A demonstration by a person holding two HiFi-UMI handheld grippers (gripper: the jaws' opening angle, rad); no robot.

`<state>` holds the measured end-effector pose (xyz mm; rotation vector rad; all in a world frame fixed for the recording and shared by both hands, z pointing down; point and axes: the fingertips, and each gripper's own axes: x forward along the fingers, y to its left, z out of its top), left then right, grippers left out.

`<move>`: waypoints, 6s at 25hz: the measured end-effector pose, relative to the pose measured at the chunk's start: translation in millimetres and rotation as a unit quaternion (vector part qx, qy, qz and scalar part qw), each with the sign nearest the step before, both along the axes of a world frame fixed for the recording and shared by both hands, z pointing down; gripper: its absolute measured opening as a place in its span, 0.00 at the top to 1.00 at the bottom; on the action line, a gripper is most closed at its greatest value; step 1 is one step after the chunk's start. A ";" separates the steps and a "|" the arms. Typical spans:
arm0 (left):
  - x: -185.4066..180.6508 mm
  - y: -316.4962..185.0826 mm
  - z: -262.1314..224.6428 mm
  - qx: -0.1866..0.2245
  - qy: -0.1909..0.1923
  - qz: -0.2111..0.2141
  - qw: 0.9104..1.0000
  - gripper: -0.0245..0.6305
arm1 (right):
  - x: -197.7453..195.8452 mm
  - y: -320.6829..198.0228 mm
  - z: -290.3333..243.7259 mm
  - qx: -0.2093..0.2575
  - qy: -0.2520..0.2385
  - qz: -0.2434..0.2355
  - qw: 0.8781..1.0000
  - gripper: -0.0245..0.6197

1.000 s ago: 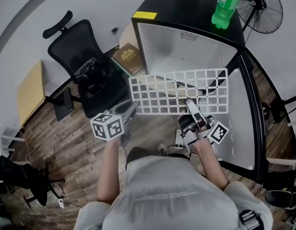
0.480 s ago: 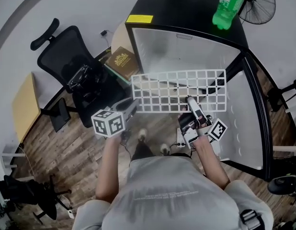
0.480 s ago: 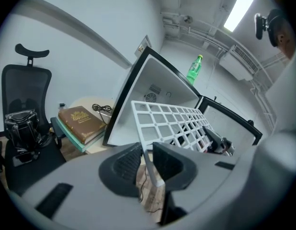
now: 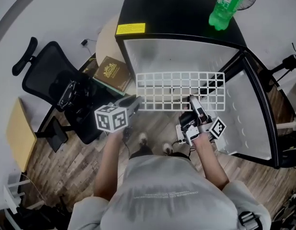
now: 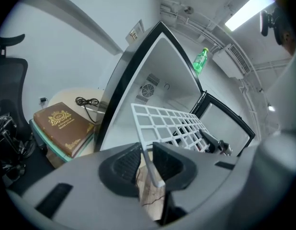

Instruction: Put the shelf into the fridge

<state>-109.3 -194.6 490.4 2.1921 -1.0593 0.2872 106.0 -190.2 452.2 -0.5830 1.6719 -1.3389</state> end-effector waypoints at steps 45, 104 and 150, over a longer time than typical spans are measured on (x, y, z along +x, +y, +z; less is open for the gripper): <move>-11.1 -47.4 23.9 -0.067 0.043 -0.005 0.997 0.85 | -5.7 -43.8 70.7 -0.134 -0.064 0.034 0.988 0.87; 24.9 -9.4 25.4 -0.018 0.102 -0.045 0.994 0.79 | -36.2 -23.6 70.5 -0.109 0.181 -0.044 0.977 0.81; 20.0 -38.8 20.4 -0.029 0.103 -0.096 0.990 0.93 | -38.3 -55.0 61.6 -0.123 0.152 -0.030 0.980 0.88</move>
